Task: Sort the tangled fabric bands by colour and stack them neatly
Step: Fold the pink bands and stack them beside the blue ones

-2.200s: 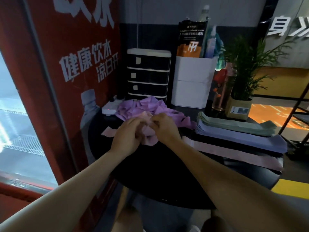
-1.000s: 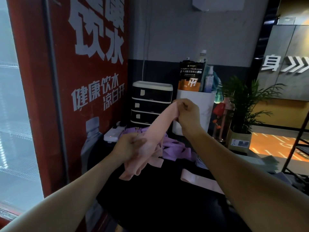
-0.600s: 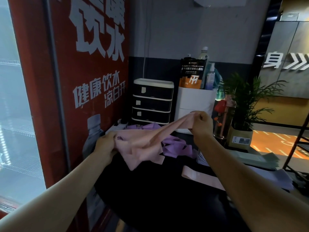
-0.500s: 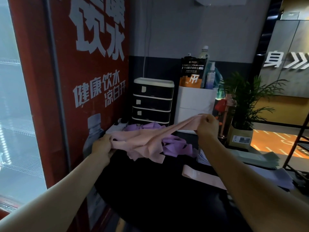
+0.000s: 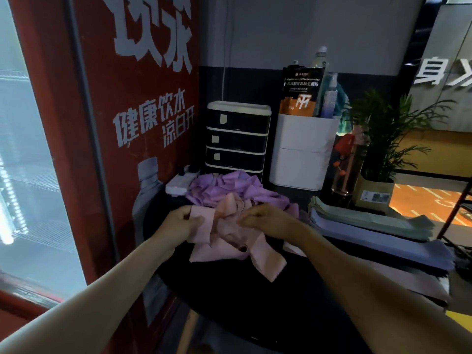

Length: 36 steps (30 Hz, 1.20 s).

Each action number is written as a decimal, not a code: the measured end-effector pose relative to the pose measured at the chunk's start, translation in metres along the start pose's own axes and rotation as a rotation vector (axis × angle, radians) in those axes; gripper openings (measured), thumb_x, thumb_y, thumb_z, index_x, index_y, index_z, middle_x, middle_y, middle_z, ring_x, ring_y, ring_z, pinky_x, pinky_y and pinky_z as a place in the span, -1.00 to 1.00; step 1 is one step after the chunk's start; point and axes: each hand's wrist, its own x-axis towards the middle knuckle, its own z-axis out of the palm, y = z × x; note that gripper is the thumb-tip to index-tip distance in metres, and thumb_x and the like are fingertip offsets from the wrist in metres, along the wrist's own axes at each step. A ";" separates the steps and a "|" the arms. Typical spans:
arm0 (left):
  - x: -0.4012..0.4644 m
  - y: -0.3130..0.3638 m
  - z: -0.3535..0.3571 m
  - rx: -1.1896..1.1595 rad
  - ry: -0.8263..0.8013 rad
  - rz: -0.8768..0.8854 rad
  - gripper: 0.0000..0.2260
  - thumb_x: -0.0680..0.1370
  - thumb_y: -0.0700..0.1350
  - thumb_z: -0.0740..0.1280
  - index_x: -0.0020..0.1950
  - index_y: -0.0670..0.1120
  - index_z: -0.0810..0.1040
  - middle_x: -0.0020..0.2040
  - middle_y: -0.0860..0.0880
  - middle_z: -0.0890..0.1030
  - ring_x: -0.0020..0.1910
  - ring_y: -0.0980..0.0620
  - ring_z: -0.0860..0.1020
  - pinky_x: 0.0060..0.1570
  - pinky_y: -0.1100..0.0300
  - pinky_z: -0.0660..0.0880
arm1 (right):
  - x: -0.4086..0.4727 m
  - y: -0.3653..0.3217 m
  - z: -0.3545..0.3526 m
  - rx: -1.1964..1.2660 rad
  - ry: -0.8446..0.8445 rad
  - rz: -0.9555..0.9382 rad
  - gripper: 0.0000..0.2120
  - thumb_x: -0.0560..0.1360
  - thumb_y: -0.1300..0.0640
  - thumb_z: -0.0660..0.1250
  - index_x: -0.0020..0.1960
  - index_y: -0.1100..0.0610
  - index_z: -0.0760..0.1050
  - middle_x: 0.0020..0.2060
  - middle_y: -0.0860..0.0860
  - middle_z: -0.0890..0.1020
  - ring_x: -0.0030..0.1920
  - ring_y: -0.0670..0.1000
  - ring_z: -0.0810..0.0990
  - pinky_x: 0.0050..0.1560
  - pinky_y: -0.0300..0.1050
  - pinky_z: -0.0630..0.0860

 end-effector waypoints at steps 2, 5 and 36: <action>-0.005 -0.003 -0.006 0.016 -0.011 0.003 -0.83 0.53 -0.33 0.29 -0.06 -0.06 0.55 -0.10 -0.08 0.62 -0.13 -0.02 0.57 -0.09 0.12 0.52 | 0.009 0.000 0.013 -0.202 0.082 -0.063 -0.74 0.53 0.11 0.30 0.18 0.17 0.55 0.13 0.03 0.56 0.19 0.02 0.49 0.07 -0.34 0.38; -0.010 -0.010 -0.014 0.043 -0.021 -0.006 -0.84 0.52 -0.34 0.30 -0.05 -0.09 0.56 -0.08 -0.11 0.63 -0.08 -0.07 0.57 0.02 0.04 0.50 | 0.022 0.009 0.037 -0.449 0.068 -0.060 -0.52 0.52 0.00 0.30 0.38 0.14 0.34 0.36 0.11 0.36 0.39 0.16 0.27 0.33 -0.07 0.25; 0.013 0.049 0.027 1.154 0.248 0.454 -0.73 0.59 0.04 0.17 0.03 -0.15 0.48 0.13 -0.12 0.42 0.05 -0.12 0.48 -0.10 0.04 0.43 | -0.008 -0.025 -0.054 0.501 0.675 -0.034 -0.81 0.54 0.27 0.22 -0.21 0.11 0.52 -0.27 0.10 0.56 -0.19 0.10 0.52 -0.10 0.00 0.50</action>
